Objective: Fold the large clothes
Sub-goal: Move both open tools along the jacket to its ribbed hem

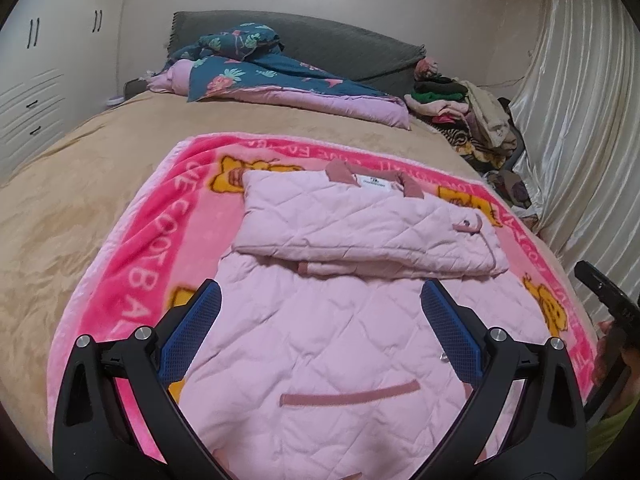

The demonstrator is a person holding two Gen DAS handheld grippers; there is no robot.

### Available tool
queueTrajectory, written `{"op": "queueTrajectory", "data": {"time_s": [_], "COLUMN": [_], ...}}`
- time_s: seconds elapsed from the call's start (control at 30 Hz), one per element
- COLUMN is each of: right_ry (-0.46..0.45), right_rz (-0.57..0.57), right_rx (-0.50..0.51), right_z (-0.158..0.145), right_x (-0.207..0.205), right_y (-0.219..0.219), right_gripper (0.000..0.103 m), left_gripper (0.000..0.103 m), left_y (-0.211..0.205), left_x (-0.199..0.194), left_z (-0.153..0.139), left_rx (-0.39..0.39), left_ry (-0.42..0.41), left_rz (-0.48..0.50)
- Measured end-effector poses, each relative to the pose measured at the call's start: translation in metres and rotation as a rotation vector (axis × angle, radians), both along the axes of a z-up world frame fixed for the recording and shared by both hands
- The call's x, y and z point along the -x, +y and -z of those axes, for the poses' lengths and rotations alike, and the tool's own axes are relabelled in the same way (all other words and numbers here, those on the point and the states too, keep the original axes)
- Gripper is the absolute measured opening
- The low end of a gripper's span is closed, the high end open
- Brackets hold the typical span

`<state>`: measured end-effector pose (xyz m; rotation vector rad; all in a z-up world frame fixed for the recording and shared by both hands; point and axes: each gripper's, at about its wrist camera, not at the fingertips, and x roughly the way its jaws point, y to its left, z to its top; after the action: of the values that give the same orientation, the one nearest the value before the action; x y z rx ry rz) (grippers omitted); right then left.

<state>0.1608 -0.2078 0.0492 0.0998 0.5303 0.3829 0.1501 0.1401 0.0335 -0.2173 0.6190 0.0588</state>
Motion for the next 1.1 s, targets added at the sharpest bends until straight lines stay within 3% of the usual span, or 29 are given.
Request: {"op": "queueTrajectory", "data": {"time_s": [0.7, 1.1], "right_ry": [0.044, 0.058], "right_rz": [-0.010, 0.002], "right_rx": [0.038, 0.035], "right_z": [0.016, 0.023], "right_x": [0.036, 0.053], "right_y": [-0.024, -0.048], "right_gripper": [0.099, 0.099], "left_gripper": [0.094, 0.094], "left_y": [-0.004, 0.000], "left_x": [0.042, 0.065], "left_z": [0.015, 0.023], "left_rx": [-0.064, -0.058], "left_ry": [0.063, 0.090], "left_rz": [-0.043, -0.068]}}
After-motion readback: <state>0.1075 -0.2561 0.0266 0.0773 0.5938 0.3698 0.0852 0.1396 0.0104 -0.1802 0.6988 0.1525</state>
